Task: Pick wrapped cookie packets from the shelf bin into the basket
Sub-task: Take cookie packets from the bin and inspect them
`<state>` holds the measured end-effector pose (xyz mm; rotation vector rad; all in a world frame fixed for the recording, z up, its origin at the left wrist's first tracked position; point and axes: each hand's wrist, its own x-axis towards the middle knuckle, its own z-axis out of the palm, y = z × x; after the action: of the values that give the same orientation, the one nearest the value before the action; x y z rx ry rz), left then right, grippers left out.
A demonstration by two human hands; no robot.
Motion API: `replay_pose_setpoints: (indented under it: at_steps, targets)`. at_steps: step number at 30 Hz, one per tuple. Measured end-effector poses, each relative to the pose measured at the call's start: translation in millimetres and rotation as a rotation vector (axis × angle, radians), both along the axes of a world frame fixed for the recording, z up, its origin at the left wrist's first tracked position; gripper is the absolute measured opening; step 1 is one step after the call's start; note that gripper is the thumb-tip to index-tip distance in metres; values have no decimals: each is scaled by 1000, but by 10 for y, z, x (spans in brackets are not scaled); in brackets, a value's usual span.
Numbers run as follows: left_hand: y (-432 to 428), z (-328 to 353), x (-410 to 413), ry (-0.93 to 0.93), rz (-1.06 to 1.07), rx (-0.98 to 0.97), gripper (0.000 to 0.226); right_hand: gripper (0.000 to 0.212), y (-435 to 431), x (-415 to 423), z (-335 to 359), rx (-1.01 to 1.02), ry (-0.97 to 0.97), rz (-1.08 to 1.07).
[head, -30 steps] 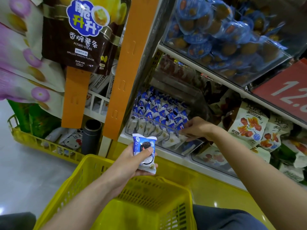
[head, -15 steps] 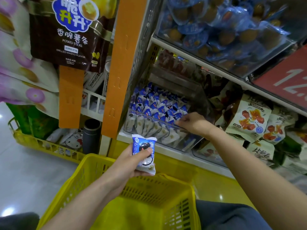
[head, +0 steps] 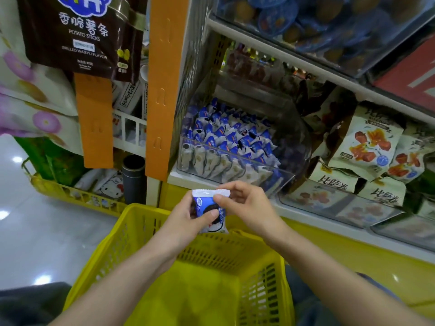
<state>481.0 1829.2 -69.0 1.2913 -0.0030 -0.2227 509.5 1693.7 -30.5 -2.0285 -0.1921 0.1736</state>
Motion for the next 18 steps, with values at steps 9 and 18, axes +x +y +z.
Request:
replay_pose_setpoints:
  at_steps: [9,18]
  targets:
    - [-38,-148,53,-160,117,342,19,9,-106,-81,-205,183,236,-9]
    - [-31,-215,48,104,45,106,21,11,-80,-146,-343,-162,-272,-38]
